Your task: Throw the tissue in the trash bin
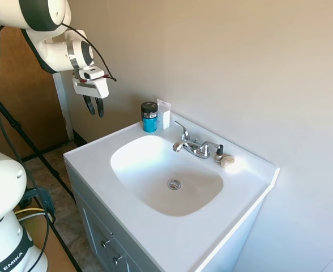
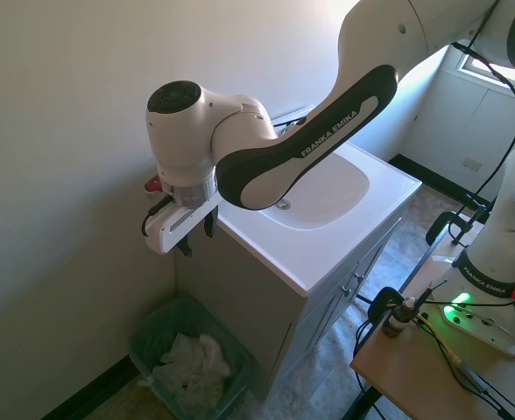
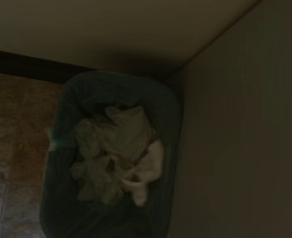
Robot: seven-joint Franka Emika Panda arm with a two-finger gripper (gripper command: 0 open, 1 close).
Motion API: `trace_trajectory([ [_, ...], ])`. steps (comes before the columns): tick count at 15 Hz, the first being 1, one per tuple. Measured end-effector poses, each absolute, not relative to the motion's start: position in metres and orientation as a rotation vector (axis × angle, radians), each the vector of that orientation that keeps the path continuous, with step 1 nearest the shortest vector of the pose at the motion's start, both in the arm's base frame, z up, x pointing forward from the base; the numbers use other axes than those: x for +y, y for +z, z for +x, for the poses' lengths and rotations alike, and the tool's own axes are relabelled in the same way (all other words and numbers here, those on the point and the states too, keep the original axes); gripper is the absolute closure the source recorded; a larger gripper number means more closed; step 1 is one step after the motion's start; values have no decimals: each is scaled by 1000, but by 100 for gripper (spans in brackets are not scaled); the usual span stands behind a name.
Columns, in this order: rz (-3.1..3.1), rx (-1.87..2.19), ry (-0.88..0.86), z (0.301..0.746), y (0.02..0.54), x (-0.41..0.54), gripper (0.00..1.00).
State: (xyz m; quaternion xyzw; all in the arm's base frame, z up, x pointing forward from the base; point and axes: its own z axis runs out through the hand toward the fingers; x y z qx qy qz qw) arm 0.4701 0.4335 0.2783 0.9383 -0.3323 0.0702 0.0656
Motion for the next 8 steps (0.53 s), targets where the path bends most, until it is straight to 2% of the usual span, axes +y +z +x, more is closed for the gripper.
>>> trace_trajectory([
  [8,2839,-1056,315,464,338,403,0],
])
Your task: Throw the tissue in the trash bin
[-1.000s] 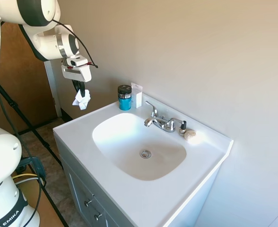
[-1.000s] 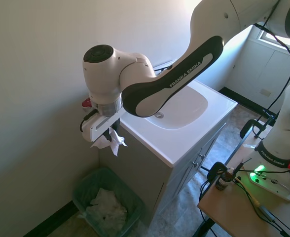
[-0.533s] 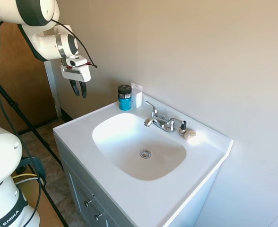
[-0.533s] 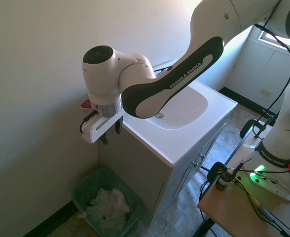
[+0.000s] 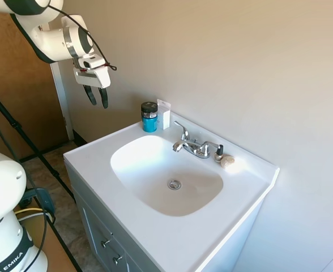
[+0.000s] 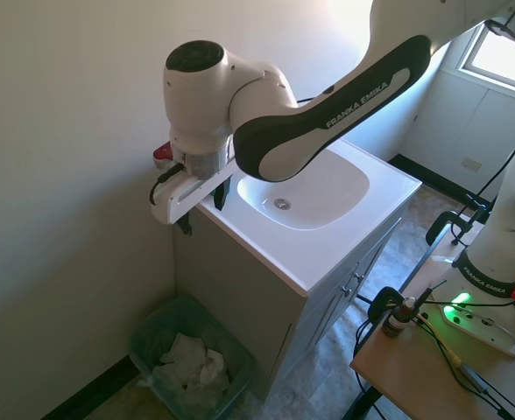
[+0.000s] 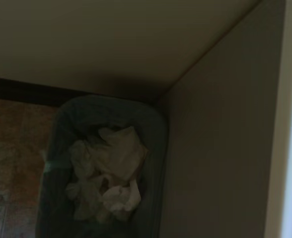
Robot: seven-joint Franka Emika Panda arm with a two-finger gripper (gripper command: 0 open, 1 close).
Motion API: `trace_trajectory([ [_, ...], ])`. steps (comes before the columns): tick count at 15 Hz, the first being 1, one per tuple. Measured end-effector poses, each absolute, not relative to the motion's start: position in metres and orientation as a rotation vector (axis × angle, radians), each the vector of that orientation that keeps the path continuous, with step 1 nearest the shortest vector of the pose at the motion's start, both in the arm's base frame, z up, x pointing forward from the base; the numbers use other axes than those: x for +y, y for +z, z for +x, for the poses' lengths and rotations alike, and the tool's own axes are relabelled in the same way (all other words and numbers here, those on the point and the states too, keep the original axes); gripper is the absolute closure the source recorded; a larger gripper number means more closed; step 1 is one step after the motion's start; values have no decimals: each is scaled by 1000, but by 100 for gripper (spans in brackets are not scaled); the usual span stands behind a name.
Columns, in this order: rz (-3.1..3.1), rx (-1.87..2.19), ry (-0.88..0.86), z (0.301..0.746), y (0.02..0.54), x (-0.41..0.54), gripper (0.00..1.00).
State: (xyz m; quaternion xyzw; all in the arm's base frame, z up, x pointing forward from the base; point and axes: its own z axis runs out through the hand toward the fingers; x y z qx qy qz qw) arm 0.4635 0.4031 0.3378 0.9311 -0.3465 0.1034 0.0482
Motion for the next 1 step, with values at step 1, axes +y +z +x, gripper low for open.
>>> trace_trajectory([
  [1,2839,-1062,326,459,345,398,0],
])
